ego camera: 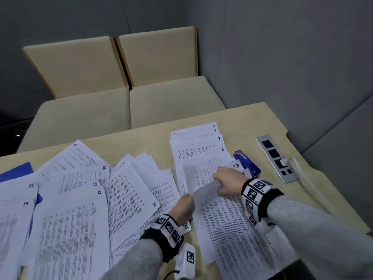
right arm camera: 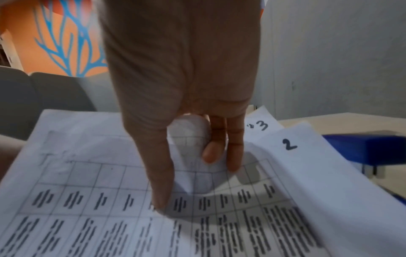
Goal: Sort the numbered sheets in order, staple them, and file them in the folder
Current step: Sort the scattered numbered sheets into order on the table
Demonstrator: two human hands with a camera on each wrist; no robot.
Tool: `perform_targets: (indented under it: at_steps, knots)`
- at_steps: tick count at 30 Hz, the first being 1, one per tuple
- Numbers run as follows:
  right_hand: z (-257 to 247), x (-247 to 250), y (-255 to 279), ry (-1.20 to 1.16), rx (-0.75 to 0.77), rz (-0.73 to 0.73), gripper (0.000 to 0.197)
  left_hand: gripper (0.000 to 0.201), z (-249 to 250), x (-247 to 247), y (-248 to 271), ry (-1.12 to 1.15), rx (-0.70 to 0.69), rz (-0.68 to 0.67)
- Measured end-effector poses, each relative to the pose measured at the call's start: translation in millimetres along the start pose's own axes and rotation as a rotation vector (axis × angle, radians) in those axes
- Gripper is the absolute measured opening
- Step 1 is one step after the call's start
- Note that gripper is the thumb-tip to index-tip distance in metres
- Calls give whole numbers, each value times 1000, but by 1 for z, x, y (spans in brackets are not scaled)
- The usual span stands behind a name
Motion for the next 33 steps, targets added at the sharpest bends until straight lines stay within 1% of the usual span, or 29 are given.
perform_targets:
  at_steps: [1, 3, 5, 7, 8, 9, 10, 11, 12, 13, 14, 15, 16, 17, 18, 19, 20, 22, 24, 26, 28, 31, 33]
  knots:
    - [-3, -1, -3, 4, -4, -30, 21, 29, -1, -1, 3, 120, 7, -33]
    - [-7, -5, -8, 13, -28, -71, 19, 27, 2, -7, 9, 230, 23, -85]
    - [-9, -7, -13, 26, -78, -94, 14, 25, 8, -12, 14, 242, 36, -106]
    - [-8, -9, -15, 49, -120, -109, 17, 30, 16, -13, 23, 208, 74, -43]
    - [-6, -9, -16, 73, -136, -115, 21, 39, 21, -12, 28, 201, 109, -25]
    - [-6, -11, -16, 95, -154, -123, 30, 51, 24, -9, 33, 166, 138, -30]
    - [-6, -13, -17, 109, -176, -127, 43, 60, 28, -3, 37, 83, 142, -37]
    - [-8, -16, -18, 119, -199, -122, 58, 63, 33, 4, 43, -43, 119, -25]
    - [-11, -17, -20, 125, -225, -101, 69, 61, 33, 16, 45, -175, 65, 9]
    - [-18, -18, -22, 122, -246, -68, 76, 54, 35, 28, 48, -308, -16, 53]
    - [-28, -16, -24, 107, -246, -19, 79, 42, 37, 41, 51, -407, -114, 109]
    - [-41, -12, -26, 68, -222, 39, 75, 32, 41, 57, 54, -487, -216, 171]
    - [-54, -10, -29, 7, -177, 88, 65, 25, 43, 75, 57, -555, -307, 247]
    - [-71, -7, -30, -66, -124, 110, 50, 22, 48, 94, 62, -600, -370, 330]
    - [-88, -6, -32, -144, -75, 97, 34, 21, 49, 115, 64, -635, -404, 407]
    - [-105, -8, -34, -227, -39, 61, 22, 21, 51, 137, 67, -665, -413, 478]
    - [-123, -11, -36, -311, -26, 9, 18, 21, 50, 161, 69, -705, -404, 542]
    - [-152, -24, -41, -435, -37, -88, 25, 18, 46, 207, 75, -795, -367, 651]
    - [-172, -40, -47, -476, -77, -167, 34, 22, 41, 248, 80, -961, -297, 711]
    - [-183, -57, -53, -483, -113, -218, 41, 36, 37, 285, 85, -1143, -176, 718]
    - [-189, -67, -55, -549, -154, -239, 39, 56, 37, 317, 87, -1231, -58, 667]
    - [-192, -71, -55, -631, -213, -245, 34, 89, 40, 349, 87, -1331, 49, 468]
    - [-193, -70, -54, -633, -230, -232, 30, 93, 42, 357, 86, -1424, 52, 358]
Point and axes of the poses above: each hand's wrist, its own y-axis away from the middle knuckle, its own x-axis out of the back of the hand, z = x × y, the point moved 1 cm from there along -y, towards the middle knuckle, and after that the axes turned 9 degrees about -x, right-handed, at the moved point
